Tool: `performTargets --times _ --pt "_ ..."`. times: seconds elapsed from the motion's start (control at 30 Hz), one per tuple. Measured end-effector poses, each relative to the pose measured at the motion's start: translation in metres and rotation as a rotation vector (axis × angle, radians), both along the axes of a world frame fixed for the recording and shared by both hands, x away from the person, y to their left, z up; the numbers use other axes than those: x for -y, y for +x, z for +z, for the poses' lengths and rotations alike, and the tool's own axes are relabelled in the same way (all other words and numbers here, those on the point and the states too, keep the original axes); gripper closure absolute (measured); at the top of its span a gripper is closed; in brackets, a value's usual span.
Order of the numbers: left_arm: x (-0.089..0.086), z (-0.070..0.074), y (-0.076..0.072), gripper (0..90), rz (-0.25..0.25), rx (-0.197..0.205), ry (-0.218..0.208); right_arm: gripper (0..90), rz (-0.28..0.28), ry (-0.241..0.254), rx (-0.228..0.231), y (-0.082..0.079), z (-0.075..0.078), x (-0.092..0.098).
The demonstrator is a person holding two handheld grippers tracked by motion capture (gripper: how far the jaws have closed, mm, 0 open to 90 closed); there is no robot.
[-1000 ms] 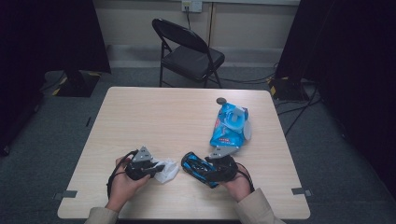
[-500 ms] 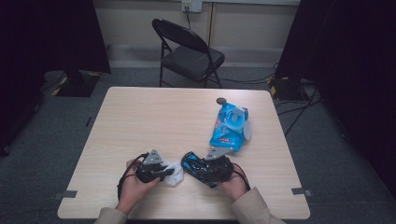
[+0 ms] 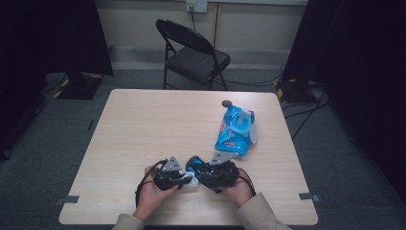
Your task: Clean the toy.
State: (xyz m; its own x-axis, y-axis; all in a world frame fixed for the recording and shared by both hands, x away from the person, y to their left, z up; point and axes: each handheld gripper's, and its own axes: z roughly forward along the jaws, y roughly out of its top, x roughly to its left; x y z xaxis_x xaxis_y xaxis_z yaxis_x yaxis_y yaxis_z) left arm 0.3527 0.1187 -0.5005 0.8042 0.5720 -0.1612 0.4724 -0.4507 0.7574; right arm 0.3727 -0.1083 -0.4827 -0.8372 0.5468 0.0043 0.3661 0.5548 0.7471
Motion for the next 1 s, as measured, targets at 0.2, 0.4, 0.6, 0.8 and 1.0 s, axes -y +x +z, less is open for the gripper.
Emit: performTargets --times 0.2,0.4,0.6,0.8,1.0 --pt "0.008 -0.001 -0.004 82.9 -0.021 0.0 -0.011 43.7 -0.004 0.003 0.0 0.0 0.0 0.0" --pt "0.023 0.0 -0.011 82.9 -0.049 0.022 0.017 43.8 -0.005 0.002 0.003 0.0 0.0 -0.001" --pt "0.033 -0.001 -0.015 82.9 -0.073 0.016 0.004 43.8 -0.007 0.003 0.004 -0.001 0.0 -0.001" --pt "0.042 -0.001 -0.02 82.9 -0.08 0.028 0.015 43.8 -0.009 0.007 -0.001 0.0 -0.001 0.0" --pt "0.045 -0.002 -0.023 82.9 -0.083 0.029 0.013 43.8 -0.01 0.008 -0.001 0.0 -0.001 0.0"
